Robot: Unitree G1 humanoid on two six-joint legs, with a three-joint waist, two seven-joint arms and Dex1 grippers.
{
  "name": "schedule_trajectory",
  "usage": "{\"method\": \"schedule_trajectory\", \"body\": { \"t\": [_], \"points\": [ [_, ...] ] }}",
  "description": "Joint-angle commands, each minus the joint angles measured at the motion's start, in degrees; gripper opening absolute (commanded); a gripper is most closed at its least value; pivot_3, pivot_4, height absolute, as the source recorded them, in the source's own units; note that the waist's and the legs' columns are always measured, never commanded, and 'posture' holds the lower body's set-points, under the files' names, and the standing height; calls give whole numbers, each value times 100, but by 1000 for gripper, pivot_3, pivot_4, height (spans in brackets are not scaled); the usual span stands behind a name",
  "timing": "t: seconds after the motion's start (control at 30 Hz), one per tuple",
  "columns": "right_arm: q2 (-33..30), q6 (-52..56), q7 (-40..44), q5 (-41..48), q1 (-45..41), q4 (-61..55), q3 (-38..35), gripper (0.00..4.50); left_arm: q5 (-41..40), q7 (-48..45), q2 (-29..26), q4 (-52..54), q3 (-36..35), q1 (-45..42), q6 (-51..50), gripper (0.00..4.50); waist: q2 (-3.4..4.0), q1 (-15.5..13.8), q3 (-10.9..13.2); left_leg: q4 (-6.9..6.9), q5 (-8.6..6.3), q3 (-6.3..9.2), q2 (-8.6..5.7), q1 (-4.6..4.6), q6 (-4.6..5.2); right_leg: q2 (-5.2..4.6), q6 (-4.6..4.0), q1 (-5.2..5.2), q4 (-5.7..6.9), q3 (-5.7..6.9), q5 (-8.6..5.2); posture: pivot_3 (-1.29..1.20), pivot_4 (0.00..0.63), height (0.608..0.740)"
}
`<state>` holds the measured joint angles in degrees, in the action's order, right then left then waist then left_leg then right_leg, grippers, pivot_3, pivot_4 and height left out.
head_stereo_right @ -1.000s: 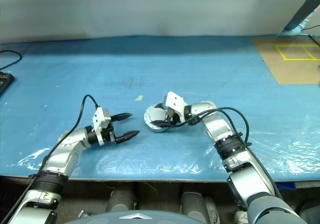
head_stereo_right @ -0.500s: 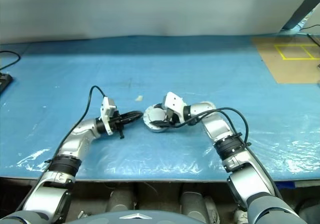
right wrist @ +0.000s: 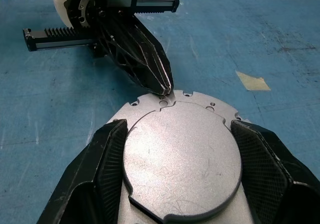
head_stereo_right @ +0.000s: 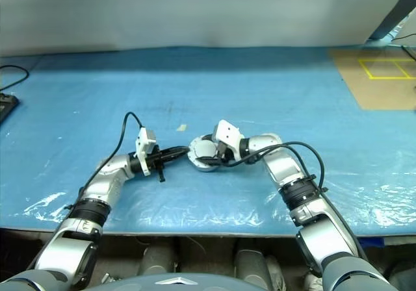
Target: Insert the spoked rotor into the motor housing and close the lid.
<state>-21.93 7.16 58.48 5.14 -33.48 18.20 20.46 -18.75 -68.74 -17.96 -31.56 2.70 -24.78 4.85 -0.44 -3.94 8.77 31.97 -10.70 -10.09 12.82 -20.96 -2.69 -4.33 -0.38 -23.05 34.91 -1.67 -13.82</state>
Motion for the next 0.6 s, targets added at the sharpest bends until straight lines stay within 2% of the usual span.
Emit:
{"method": "schedule_trajectory", "body": {
  "t": [0.03,0.3,0.43,0.47,0.6],
  "points": [
    [-162,234,-159,-435,210,332,151,2987,158,-109,-20,252,235,74,-137,52,0,1,0,-2,0,0,0,0,0,0,0,0,-2,0,0,0,150,740],
    [-137,295,-61,-292,224,192,86,2987,651,-59,-207,193,538,153,200,52,0,0,-7,-22,0,0,-3,2,0,0,0,0,-16,2,0,0,150,740],
    [-161,253,-59,-239,232,120,-16,4340,740,-28,-225,81,575,178,344,0,0,-12,-10,-29,2,-1,-4,0,-3,0,1,0,-22,2,0,0,150,740],
    [-166,229,-51,-203,239,76,-61,4483,746,-24,-221,64,581,184,365,0,0,-17,-10,-31,4,-1,-4,0,-7,-1,1,0,-24,3,-1,0,150,740],
    [-202,339,102,131,303,-327,-333,4483,778,-18,-219,-11,606,198,434,0,0,-34,-10,-36,13,-2,-6,-5,-23,-1,2,-1,-31,5,-2,0,150,740]
  ]
}}
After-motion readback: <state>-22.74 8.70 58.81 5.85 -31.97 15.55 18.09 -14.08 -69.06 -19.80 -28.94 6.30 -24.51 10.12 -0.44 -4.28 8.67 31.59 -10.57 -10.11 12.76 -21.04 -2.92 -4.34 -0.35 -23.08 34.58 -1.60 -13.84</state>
